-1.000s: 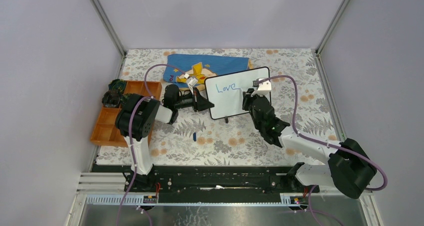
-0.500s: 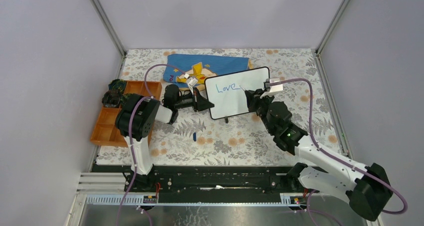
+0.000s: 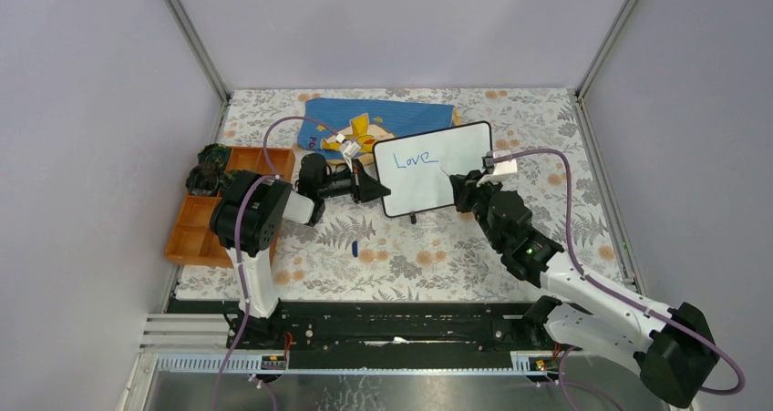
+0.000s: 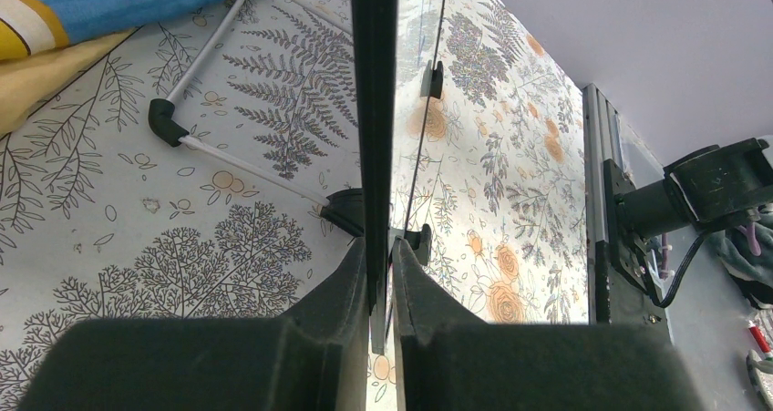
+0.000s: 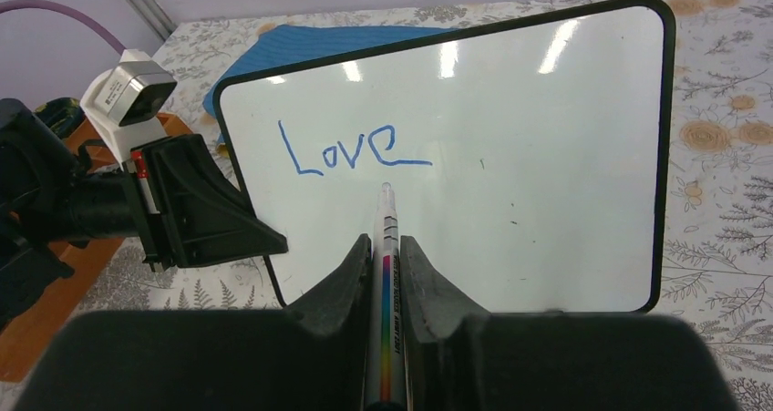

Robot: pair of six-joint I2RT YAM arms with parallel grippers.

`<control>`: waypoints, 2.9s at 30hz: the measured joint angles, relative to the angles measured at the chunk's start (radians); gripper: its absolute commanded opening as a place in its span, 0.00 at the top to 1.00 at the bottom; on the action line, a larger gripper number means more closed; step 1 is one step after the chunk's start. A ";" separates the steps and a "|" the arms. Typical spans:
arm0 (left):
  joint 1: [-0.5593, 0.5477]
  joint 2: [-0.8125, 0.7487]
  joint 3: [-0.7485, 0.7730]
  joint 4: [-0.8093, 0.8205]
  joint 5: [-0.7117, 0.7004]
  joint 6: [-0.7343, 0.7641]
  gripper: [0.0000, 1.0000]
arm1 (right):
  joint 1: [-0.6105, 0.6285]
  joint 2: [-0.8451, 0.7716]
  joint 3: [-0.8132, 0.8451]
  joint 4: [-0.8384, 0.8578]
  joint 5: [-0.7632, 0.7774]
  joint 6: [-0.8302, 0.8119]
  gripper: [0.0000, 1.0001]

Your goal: Write a sentence on the whiteboard

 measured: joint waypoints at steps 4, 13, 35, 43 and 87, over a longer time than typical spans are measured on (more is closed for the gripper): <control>0.000 0.000 0.000 0.000 0.000 0.000 1.00 | -0.008 0.040 0.019 -0.004 0.008 0.026 1.00; 0.000 0.000 0.000 -0.001 0.000 0.000 1.00 | -0.144 0.143 0.073 -0.004 -0.074 0.119 1.00; -0.002 0.000 0.002 -0.004 0.000 0.007 1.00 | -0.145 0.270 0.071 0.149 -0.087 0.085 1.00; -0.002 0.000 0.002 -0.004 -0.001 0.007 1.00 | -0.145 0.273 0.071 0.208 -0.043 0.061 1.00; -0.007 0.000 0.009 -0.020 -0.003 0.017 1.00 | -0.150 0.346 0.116 0.223 -0.026 0.021 1.00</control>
